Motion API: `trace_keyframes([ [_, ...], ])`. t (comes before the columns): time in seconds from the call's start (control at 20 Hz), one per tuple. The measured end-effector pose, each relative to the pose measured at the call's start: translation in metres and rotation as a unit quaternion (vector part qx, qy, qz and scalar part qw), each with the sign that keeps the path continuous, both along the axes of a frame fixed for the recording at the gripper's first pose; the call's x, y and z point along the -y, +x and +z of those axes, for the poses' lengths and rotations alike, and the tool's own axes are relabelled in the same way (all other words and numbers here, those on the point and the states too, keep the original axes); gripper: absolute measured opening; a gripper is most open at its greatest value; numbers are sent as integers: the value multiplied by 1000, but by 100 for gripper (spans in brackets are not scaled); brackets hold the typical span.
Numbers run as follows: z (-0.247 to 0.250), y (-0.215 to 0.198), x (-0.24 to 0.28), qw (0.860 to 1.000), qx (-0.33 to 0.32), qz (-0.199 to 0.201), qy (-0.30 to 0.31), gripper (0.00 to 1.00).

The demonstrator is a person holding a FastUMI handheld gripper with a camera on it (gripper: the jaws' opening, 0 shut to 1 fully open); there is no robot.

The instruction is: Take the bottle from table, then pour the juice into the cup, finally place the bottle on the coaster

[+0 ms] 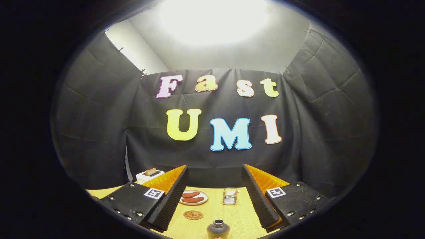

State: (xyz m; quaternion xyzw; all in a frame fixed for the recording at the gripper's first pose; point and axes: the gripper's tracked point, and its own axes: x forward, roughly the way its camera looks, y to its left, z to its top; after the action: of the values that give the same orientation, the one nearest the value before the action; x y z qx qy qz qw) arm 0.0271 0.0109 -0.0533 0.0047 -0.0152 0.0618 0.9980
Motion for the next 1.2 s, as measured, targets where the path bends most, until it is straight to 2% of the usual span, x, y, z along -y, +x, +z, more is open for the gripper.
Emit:
trace_keyframes([
  [0.3, -37, 6, -1, 1000, -16, 19, 4, 97],
  [0.75, -118, 8, -6, 995, -86, 49, -21, 97],
  [1.2, -183, 5, 0, 988, -140, 54, -38, 97],
])
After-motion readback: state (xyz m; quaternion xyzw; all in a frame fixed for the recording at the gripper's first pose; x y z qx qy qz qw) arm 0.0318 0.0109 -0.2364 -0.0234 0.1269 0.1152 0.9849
